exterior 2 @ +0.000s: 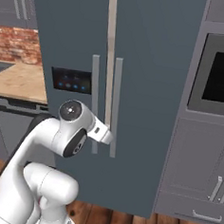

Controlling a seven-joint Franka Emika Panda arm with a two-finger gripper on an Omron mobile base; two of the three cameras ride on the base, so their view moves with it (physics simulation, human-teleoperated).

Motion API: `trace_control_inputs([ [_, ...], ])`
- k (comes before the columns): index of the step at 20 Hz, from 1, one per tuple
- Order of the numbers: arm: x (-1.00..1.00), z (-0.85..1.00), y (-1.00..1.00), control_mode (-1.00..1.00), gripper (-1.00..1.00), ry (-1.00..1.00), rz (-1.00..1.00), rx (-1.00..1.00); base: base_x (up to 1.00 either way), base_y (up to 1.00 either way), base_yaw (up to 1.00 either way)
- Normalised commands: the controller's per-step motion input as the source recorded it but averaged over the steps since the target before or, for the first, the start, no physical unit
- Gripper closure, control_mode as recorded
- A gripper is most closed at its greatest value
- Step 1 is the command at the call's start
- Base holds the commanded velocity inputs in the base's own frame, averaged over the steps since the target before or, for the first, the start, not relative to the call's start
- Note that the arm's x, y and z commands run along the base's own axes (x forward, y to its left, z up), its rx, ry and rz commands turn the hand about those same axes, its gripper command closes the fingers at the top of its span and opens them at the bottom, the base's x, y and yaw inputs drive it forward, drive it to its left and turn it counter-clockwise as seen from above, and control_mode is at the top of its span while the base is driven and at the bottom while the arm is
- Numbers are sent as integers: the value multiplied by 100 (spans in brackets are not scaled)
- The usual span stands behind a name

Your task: Place one of the steaks on the plate and the other in the bowl. Then place the bowl in the fridge.

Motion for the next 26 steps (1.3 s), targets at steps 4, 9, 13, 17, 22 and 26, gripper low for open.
trace_control_inputs([
  [4,0,0,-13,-100,-100,-13,12,4,0,0,0],
  [9,0,7,-1,-100,-100,-7,5,4,0,0,0],
  [13,1,16,0,-100,-100,-3,2,0,0,0,0],
  [17,3,24,0,-100,-100,0,0,0,0,0,0],
  [22,8,25,0,-100,-100,-2,0,0,0,0,0],
  [26,19,19,0,-100,-100,-1,3,0,0,0,0],
])
